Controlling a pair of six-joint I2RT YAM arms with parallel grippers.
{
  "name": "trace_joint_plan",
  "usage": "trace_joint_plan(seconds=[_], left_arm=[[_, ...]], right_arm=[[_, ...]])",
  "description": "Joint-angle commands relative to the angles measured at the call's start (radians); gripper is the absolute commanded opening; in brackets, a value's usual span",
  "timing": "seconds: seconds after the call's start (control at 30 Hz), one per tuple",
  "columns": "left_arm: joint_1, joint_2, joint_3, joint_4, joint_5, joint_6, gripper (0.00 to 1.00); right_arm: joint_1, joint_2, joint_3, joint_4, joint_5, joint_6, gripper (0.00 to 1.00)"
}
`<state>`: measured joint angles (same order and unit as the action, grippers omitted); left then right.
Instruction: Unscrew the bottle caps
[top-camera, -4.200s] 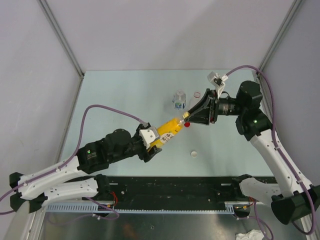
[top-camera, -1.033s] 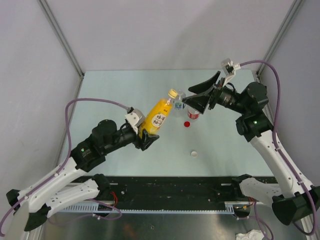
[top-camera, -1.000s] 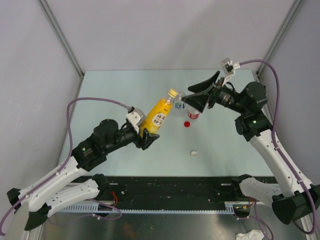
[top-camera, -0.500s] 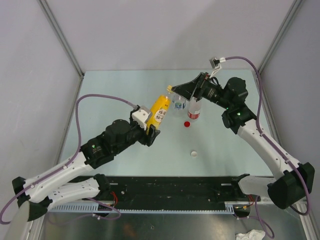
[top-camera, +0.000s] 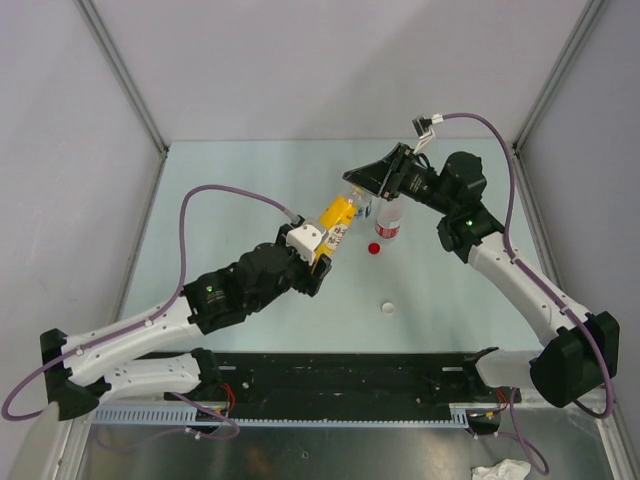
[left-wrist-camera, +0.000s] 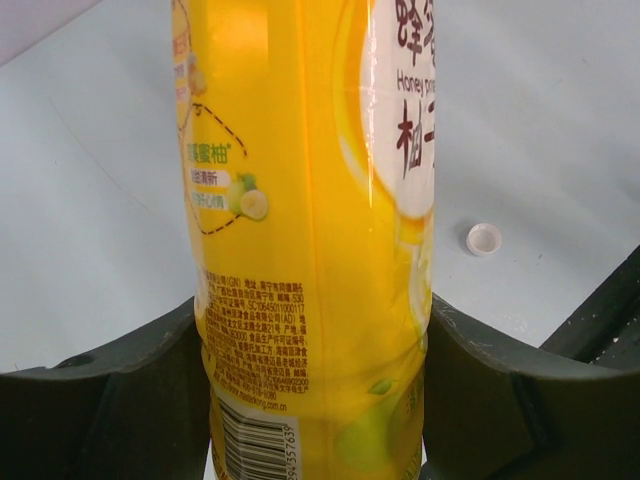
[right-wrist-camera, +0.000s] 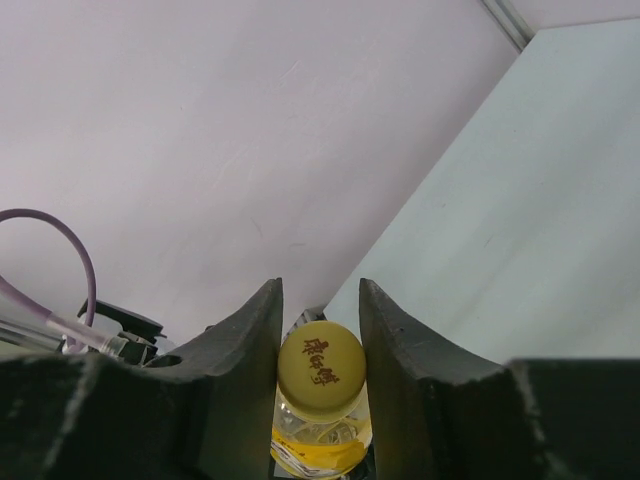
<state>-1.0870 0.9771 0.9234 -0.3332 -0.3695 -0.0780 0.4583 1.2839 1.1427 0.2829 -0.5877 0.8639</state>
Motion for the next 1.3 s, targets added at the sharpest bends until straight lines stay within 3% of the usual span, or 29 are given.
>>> trace_joint_plan(seconds=[0.0,0.07,0.3,0.47,1.07,1.27], left_arm=[[-0.006,0.008,0.050,0.019,-0.051,0.014,0.00],[-0.005,0.008,0.051,0.018,-0.051,0.012,0.00],[-0.006,-0.021,0.038,0.023,-0.007,0.005,0.00],[-0.004,-0.066,0.011,0.050,0.095,0.012,0.00],[0.065,-0.152,-0.037,0.291,1.076,0.037,0.00],[0.083,-0.146,-0.047,0.448,1.363,-0.045,0.00]], right_arm=[[0.005,-0.010,0.011,0.045,-0.031,0.019,0.36],[0.007,-0.010,0.012,0.045,-0.034,0.018,0.32],[0.008,-0.020,0.012,0.051,-0.047,-0.011,0.03],[0.005,-0.041,0.011,0.086,-0.092,-0.050,0.00],[0.009,-0.182,-0.008,0.391,-0.392,-0.144,0.00],[0.015,-0.229,-0.010,0.456,-0.459,-0.165,0.00]])
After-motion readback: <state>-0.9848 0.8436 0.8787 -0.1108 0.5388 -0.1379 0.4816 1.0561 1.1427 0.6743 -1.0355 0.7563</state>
